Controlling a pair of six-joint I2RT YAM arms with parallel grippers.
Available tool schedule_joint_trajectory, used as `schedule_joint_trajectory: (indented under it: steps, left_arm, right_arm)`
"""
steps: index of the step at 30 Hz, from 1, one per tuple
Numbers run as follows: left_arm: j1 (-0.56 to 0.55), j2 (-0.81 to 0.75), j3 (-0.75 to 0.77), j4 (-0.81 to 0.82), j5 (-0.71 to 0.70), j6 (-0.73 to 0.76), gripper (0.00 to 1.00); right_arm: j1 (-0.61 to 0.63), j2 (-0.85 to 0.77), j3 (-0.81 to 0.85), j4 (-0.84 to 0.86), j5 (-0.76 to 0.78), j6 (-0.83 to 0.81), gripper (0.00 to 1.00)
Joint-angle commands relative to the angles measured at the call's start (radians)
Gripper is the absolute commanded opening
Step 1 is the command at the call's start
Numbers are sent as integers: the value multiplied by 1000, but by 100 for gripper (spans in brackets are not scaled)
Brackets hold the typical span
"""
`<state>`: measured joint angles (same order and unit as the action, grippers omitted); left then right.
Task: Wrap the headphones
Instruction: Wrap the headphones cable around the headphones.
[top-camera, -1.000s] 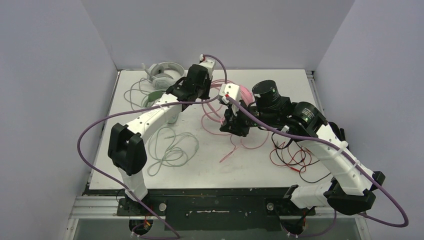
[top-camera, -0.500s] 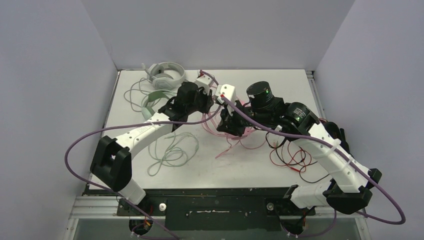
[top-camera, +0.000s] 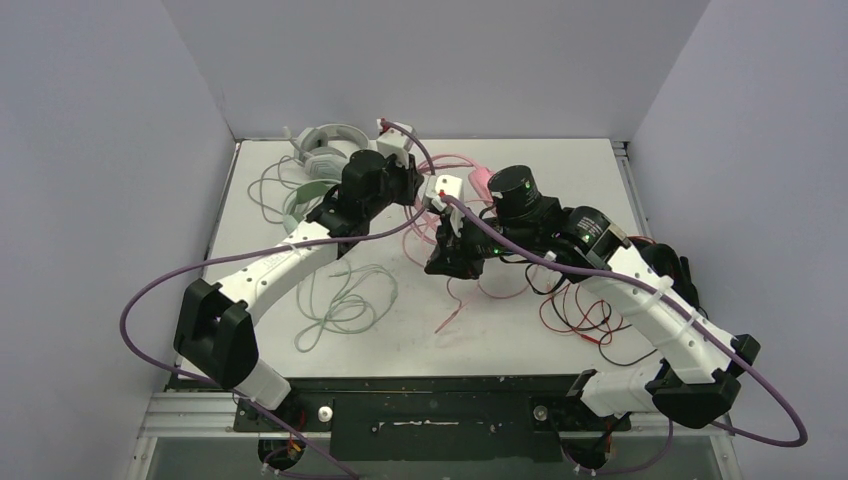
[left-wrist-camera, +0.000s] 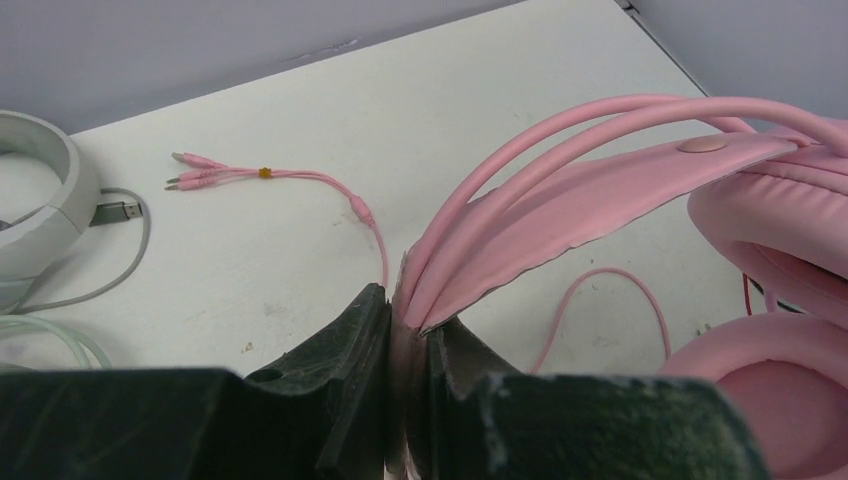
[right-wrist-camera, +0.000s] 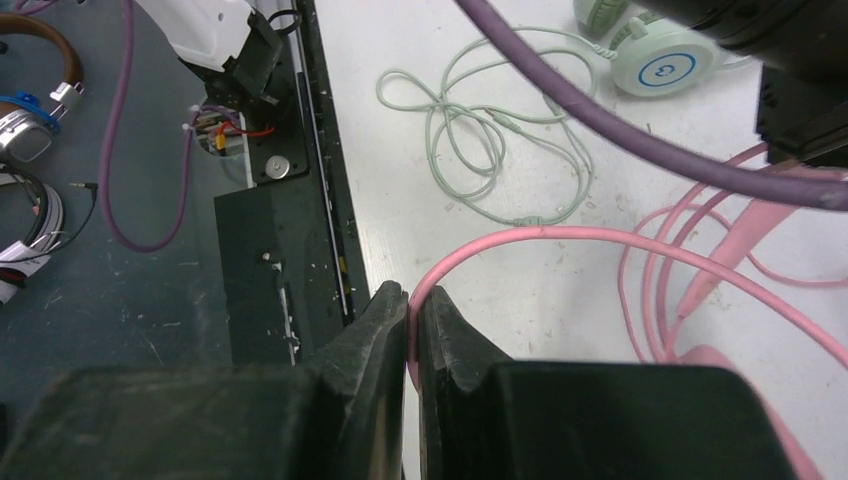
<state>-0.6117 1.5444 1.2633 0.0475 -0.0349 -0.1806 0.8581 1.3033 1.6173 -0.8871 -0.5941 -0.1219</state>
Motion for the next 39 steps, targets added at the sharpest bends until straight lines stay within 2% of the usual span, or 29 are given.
schedule_joint_trajectory:
  steps: [1,5,8,14,17,21,25,27,29,32,37,39]
  left_arm:
    - [25,-9,109,66,-40,-132,0]
    - [29,-10,138,34,-22,-210,0]
    - [28,-23,155,-3,-2,-268,0]
    - [27,-63,139,-85,-20,-398,0]
    - [31,-71,148,-139,-61,-477,0]
    - [56,-84,156,-166,-72,-574,0]
    - [96,-90,135,-151,-5,-666,0]
    - [120,-84,124,-143,59,-718,0]
    - [139,-81,107,-117,113,-761,0]
    - [162,-83,86,-72,171,-808,0]
    - [175,-95,93,-74,190,-829,0]
    - [187,-98,93,-68,207,-849,0]
  right_arm:
    - [-5,-12,-25,68,-56,8,0]
    - [-5,-10,-88,130,-70,40,0]
    - [-17,-19,-150,197,-17,90,0]
    - [-162,-70,-320,453,-35,309,0]
    - [-163,-84,-393,528,11,370,0]
    - [-160,-162,-511,634,153,448,0]
    - [-160,-282,-666,750,255,494,5]
    - [-160,-315,-712,777,279,500,10]
    - [-160,-324,-740,781,290,501,10]
    - [-161,-327,-781,784,308,498,10]
    - [-162,-327,-866,841,306,499,0]
    - [-162,-318,-902,866,296,507,0]
